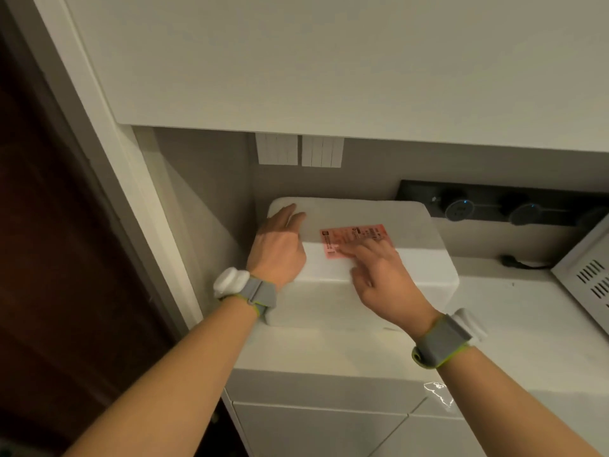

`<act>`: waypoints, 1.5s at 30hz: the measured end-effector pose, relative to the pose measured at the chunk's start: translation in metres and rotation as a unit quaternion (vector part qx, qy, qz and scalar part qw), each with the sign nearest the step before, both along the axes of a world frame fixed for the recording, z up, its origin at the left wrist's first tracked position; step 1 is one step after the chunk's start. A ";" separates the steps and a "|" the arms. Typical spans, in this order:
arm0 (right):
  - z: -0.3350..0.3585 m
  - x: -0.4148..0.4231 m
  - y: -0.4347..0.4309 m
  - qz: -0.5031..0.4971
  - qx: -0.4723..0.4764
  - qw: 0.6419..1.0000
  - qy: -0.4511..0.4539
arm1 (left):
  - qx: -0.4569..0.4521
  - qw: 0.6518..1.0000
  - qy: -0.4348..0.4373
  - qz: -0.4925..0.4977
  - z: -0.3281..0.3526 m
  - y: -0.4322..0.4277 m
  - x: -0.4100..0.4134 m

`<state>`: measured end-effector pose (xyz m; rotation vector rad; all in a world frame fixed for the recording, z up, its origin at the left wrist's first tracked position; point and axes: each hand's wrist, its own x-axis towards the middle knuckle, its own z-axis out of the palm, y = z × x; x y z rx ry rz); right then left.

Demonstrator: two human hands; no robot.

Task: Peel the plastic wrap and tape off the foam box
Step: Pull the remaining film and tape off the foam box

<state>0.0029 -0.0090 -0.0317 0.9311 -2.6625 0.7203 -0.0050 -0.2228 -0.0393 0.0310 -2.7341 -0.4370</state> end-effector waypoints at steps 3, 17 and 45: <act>0.001 0.000 0.002 0.021 0.007 1.000 -0.014 | -0.029 0.999 0.017 0.025 -0.011 0.000 0.008; -0.006 0.011 -0.020 0.041 0.015 0.999 0.024 | -0.072 0.995 0.065 0.034 -0.016 0.007 0.033; -0.008 0.011 -0.015 0.054 -0.056 0.997 -0.021 | -0.078 0.994 0.056 0.043 -0.015 0.010 0.037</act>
